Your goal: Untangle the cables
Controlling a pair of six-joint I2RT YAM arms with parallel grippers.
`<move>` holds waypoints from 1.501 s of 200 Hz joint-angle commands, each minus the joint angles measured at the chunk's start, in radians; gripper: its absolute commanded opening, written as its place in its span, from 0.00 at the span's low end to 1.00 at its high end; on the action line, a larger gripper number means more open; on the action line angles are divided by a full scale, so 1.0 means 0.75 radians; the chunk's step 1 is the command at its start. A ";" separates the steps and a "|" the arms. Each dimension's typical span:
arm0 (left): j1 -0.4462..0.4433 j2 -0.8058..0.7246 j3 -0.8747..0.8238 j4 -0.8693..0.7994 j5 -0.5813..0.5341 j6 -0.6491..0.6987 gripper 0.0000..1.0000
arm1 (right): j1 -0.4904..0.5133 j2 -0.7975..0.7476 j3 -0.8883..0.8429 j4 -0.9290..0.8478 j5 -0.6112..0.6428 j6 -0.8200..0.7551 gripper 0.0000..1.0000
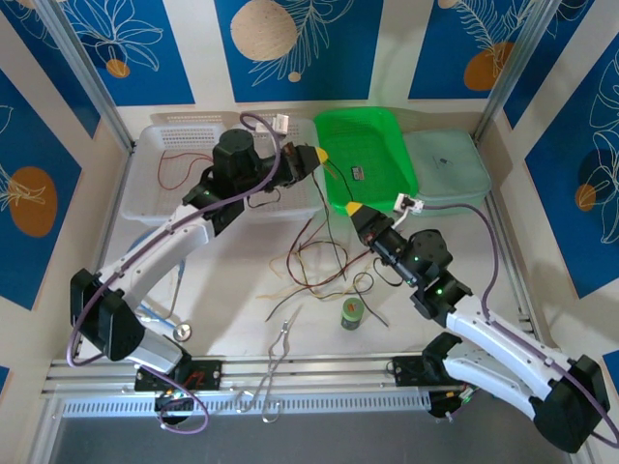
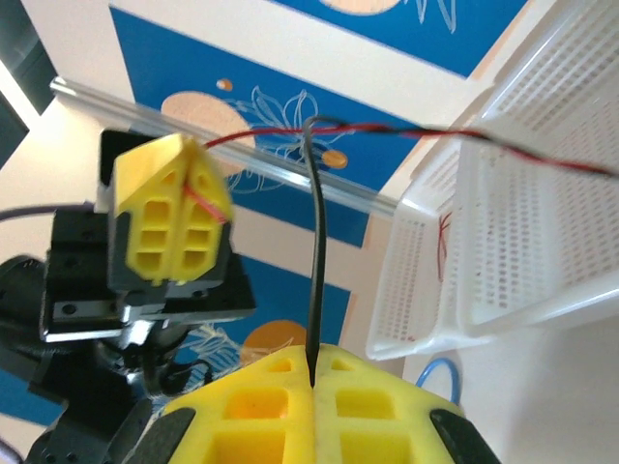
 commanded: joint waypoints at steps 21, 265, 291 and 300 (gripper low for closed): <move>0.070 -0.104 0.049 0.006 0.046 -0.019 0.00 | -0.145 -0.108 0.067 -0.251 -0.013 -0.137 0.00; 0.322 -0.390 0.197 -0.757 -0.317 0.699 0.00 | -0.756 0.037 1.025 -0.798 -0.056 -1.089 0.00; 0.377 -0.428 0.150 -0.718 -0.342 0.707 0.00 | -0.828 0.036 1.029 -0.812 -0.072 -1.046 0.00; 0.409 -0.451 0.103 -0.663 -0.332 0.693 0.00 | -0.852 0.035 1.035 -0.816 -0.074 -1.038 0.00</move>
